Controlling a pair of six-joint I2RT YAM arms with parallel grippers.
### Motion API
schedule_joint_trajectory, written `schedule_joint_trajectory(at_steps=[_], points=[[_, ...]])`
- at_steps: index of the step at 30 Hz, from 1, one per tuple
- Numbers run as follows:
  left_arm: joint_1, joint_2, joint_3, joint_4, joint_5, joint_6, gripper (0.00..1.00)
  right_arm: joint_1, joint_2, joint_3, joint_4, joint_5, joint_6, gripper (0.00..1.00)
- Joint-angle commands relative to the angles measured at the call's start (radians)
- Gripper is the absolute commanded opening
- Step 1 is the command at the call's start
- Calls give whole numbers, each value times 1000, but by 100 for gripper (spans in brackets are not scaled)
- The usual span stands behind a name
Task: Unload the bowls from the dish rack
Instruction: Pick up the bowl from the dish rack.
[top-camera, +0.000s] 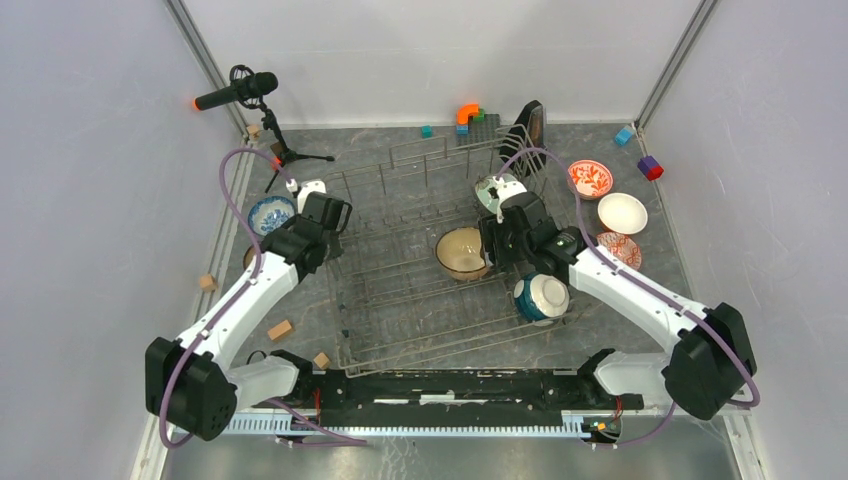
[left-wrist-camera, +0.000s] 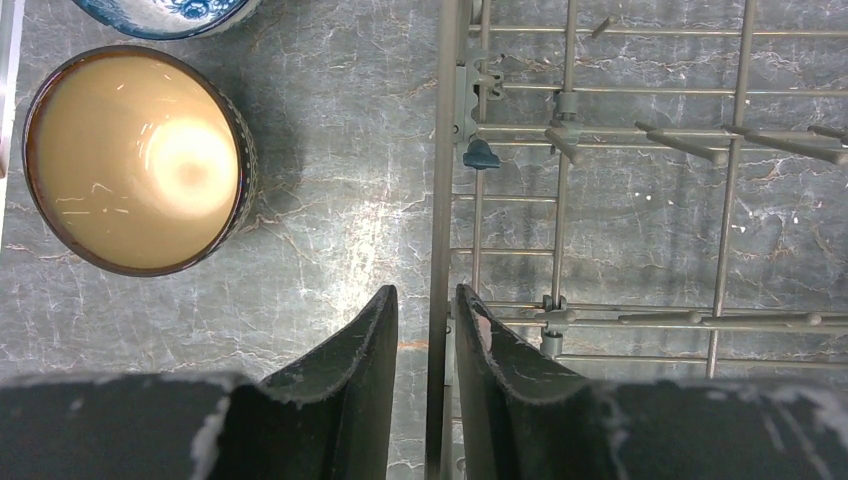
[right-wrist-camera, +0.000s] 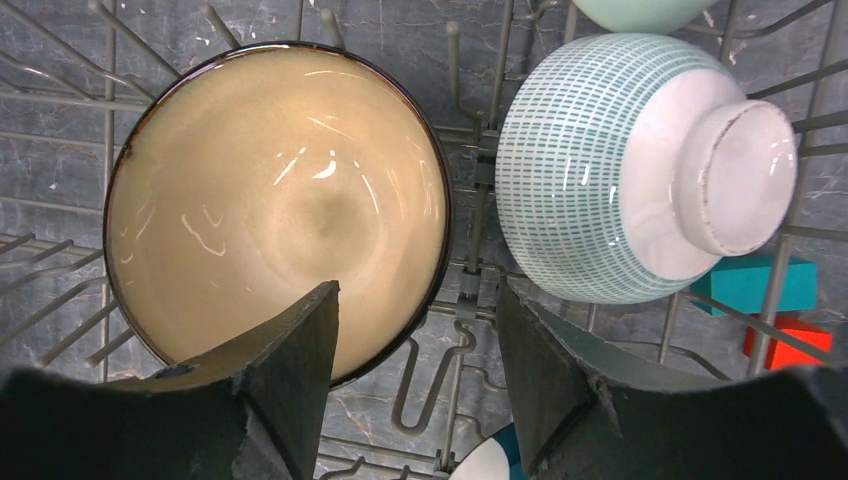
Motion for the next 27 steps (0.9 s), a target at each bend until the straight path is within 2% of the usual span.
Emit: schedule_joint_trajectory(at_steps=[1,4,13,19,25,27], points=[[0,-33,-6,23,15,-36,35,4,22,-9,61,-8,52,64],[-1,-42,-9,22,18,-38,37,-3,44,-21,90,-26,74,61],[-9,-69,-18,20,3,-35,38,-27,68,-74,193,-111,157,44],[-9,-77,-16,20,4,-36,38,-27,59,-74,207,-114,165,23],[-11,-89,-15,22,3,-37,38,-28,31,-36,185,-113,147,10],[-11,-93,-14,20,-1,-37,39,-27,17,-20,174,-107,136,1]])
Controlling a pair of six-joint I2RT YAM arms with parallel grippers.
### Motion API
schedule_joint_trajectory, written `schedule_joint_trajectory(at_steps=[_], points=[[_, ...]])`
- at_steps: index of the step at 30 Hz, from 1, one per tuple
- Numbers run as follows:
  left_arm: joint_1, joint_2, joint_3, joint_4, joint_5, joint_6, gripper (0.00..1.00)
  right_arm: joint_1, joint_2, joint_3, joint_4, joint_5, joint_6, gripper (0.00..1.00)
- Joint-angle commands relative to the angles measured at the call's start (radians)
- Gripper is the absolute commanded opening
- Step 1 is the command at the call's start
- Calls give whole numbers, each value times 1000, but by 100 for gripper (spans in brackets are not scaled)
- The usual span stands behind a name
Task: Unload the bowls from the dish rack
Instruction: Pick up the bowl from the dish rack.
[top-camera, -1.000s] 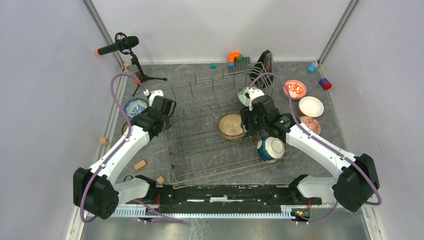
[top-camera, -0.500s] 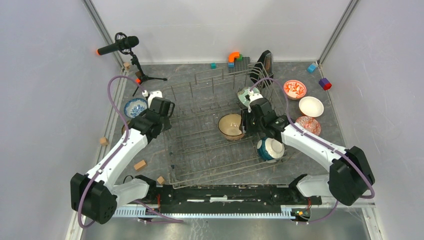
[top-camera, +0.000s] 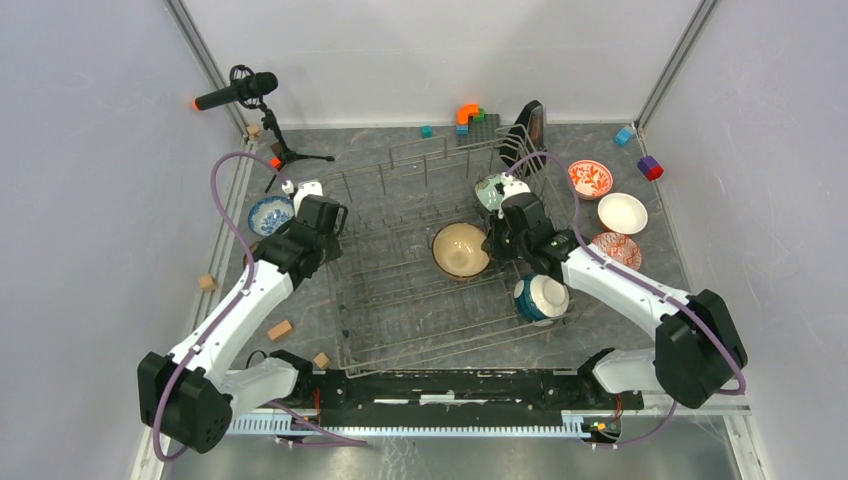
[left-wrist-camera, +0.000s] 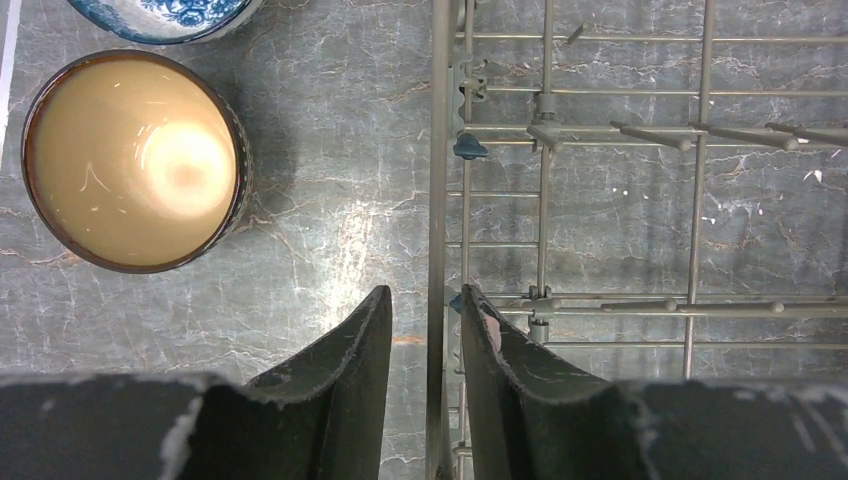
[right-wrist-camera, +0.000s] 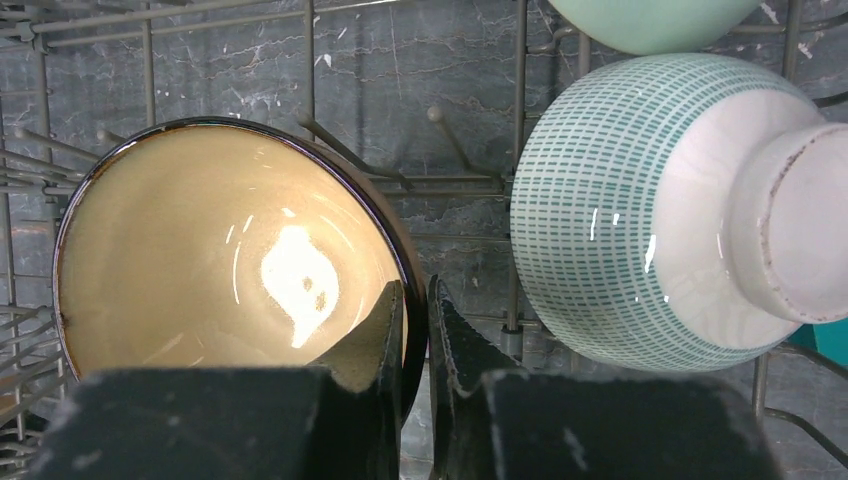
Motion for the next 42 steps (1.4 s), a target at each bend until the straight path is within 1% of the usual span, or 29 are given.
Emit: schedule_joint_trajectory(at_steps=[1,3,5,8,12,13,14,17,21,24,26,28,32,36,38,42], points=[[-5,-31,0,23,-21,-37,40,7,-57,68,-33,-40,-29,0],[-5,-37,3,21,-44,-35,43,8,-80,84,-43,-37,-44,0],[-5,-45,6,18,-63,-33,47,10,-107,105,-51,-43,-63,0],[-5,-69,9,20,-89,-31,62,19,-154,136,-62,-40,-116,0],[-4,-128,26,41,-100,-11,82,81,-215,180,-64,-20,-230,0],[-5,-151,31,45,-103,-17,92,114,-230,193,-64,5,-254,0],[-5,-173,36,55,-102,-24,99,146,-240,203,-66,38,-283,0],[-4,-237,64,92,-2,-14,100,254,-258,229,-67,139,-349,0],[-6,-321,94,139,173,18,100,361,-249,243,-77,276,-405,0],[-23,-348,111,160,300,50,100,409,-250,213,-50,339,-431,0],[-70,-338,125,145,334,78,100,421,-254,185,-18,354,-434,0],[-143,-323,127,135,321,104,100,422,-259,152,19,355,-436,0],[-316,-294,105,165,239,135,100,423,-262,99,85,352,-432,0],[-477,-221,145,163,191,169,100,423,-258,82,94,344,-427,0],[-537,-183,175,142,146,172,98,424,-266,70,97,344,-423,0],[-580,-101,214,102,98,167,88,423,-291,55,104,330,-401,0]])
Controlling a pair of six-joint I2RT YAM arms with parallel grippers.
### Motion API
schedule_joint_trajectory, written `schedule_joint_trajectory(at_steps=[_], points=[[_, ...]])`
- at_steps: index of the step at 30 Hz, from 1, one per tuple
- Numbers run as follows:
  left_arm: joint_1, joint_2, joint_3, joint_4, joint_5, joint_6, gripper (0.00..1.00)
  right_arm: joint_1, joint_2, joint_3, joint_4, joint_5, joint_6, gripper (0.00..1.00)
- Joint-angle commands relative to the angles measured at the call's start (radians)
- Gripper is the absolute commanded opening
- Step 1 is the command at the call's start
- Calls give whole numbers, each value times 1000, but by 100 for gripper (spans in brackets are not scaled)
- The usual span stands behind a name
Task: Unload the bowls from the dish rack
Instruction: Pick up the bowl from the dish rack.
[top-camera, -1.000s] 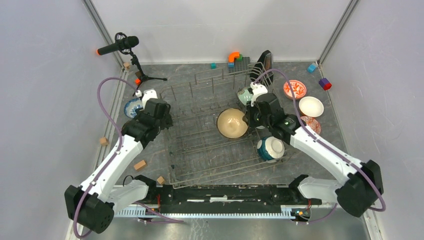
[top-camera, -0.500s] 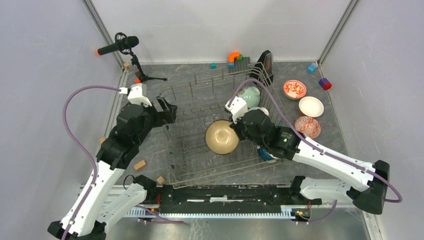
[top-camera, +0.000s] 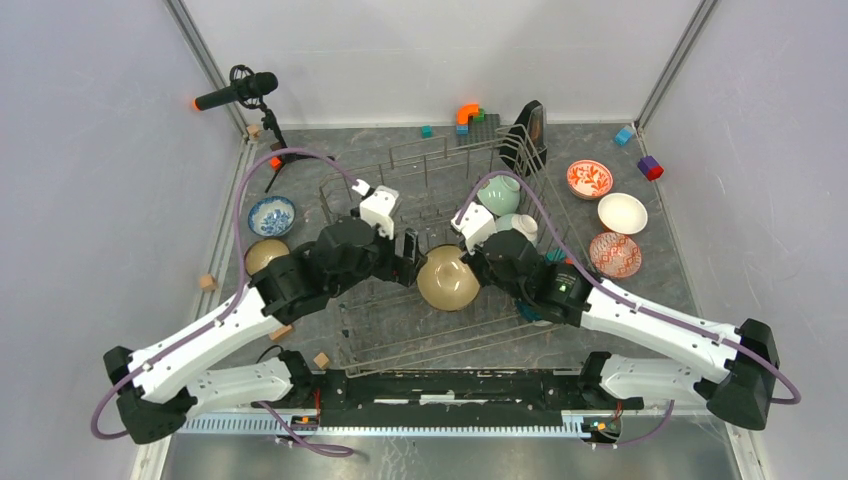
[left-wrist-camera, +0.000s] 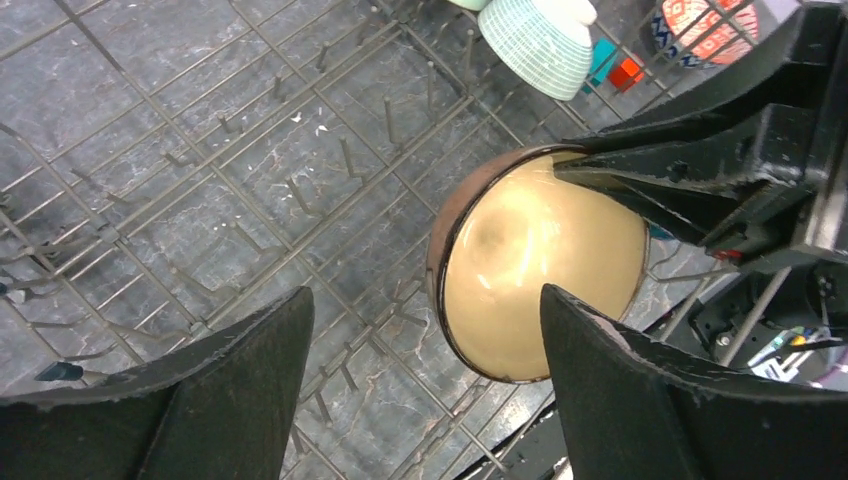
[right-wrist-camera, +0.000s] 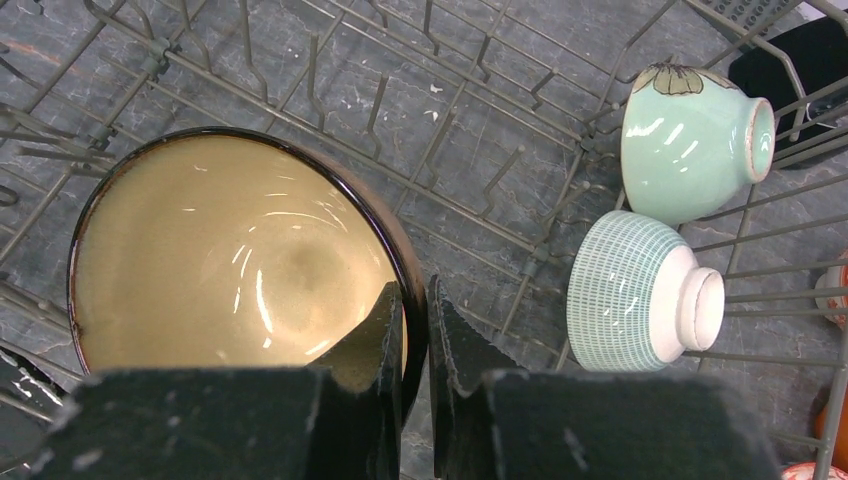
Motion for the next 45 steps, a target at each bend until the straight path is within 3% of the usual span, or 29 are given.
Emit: schedule_joint_trajectory(at_steps=[1,5,15,20,26,35,40,45], points=[[-39,59,74,-26,-94,52,84,3,-72,11,161,-6,42,0],[-58,126,92,-48,-108,37,71,3,-88,15,165,-53,67,0],[-146,176,114,-66,-158,41,64,4,-92,34,151,-86,107,0],[-171,197,114,-104,-218,38,49,2,-96,32,149,-85,130,0],[-206,237,122,-139,-258,24,44,3,-96,31,152,-80,147,0],[-218,258,123,-148,-268,13,24,3,-102,28,152,-75,157,0],[-218,259,122,-145,-281,-4,2,4,-96,30,147,-92,163,0],[-219,236,116,-122,-365,-70,2,4,-62,74,55,-39,208,36]])
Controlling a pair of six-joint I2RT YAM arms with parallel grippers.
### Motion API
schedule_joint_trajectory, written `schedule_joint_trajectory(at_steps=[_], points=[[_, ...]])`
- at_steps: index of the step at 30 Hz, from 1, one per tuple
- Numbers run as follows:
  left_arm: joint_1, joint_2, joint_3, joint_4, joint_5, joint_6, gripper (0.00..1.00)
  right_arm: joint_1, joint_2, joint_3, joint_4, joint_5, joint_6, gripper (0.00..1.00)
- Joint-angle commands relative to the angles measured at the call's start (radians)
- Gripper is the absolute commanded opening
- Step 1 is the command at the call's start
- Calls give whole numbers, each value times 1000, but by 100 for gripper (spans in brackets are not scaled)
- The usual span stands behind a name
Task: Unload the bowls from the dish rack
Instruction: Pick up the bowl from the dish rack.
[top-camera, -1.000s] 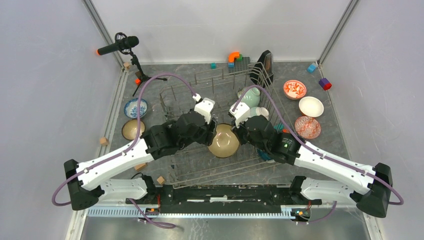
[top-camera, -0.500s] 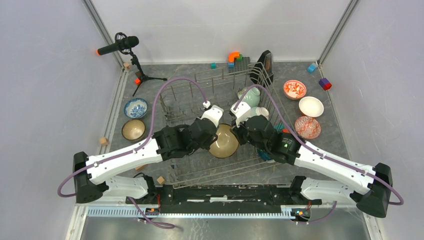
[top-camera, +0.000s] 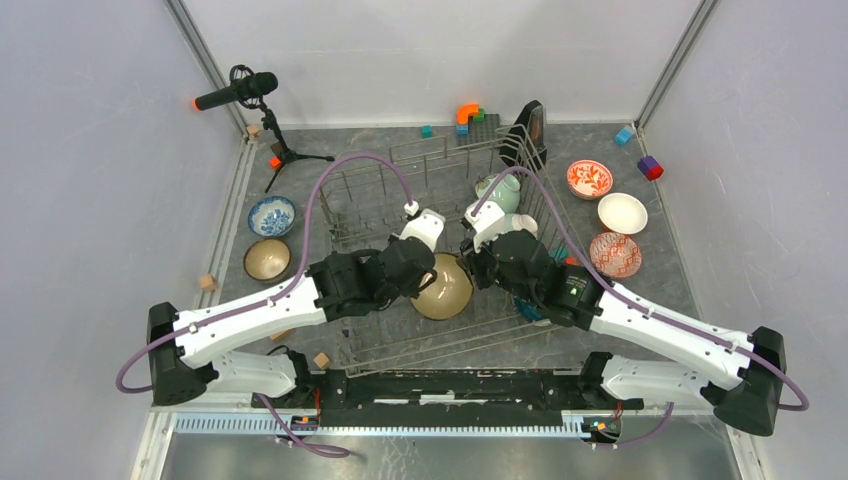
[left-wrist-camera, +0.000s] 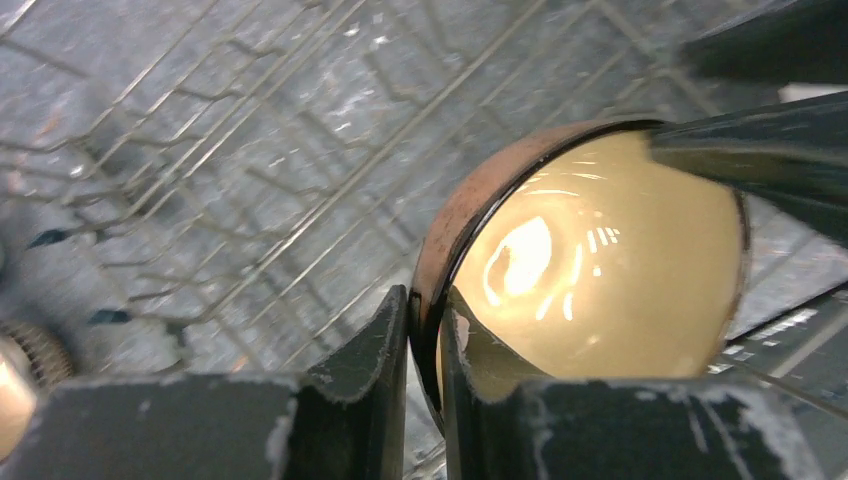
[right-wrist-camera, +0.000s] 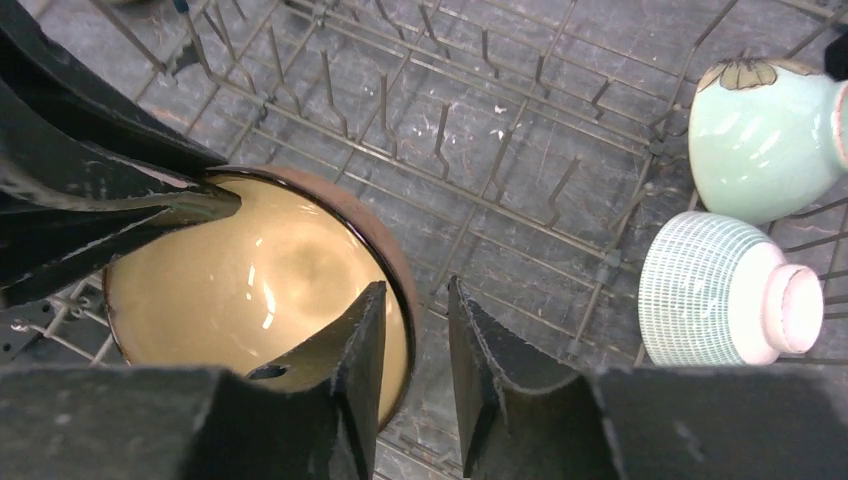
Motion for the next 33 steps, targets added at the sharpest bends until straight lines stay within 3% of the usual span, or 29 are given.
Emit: schedule_joint_trajectory(at_steps=[1,7,16,28,33], points=[[-8,-21,33,20,-118,-89,2,4,9,102,-2,66,68,39],[-7,-19,49,14,-212,-163,2,4,22,114,-75,115,114,49],[-7,-49,49,43,-278,-249,2,2,83,101,-64,67,160,50],[-7,-94,43,49,-304,-281,2,2,165,82,-17,37,171,33],[-8,-97,35,53,-291,-288,2,2,179,83,3,13,167,16]])
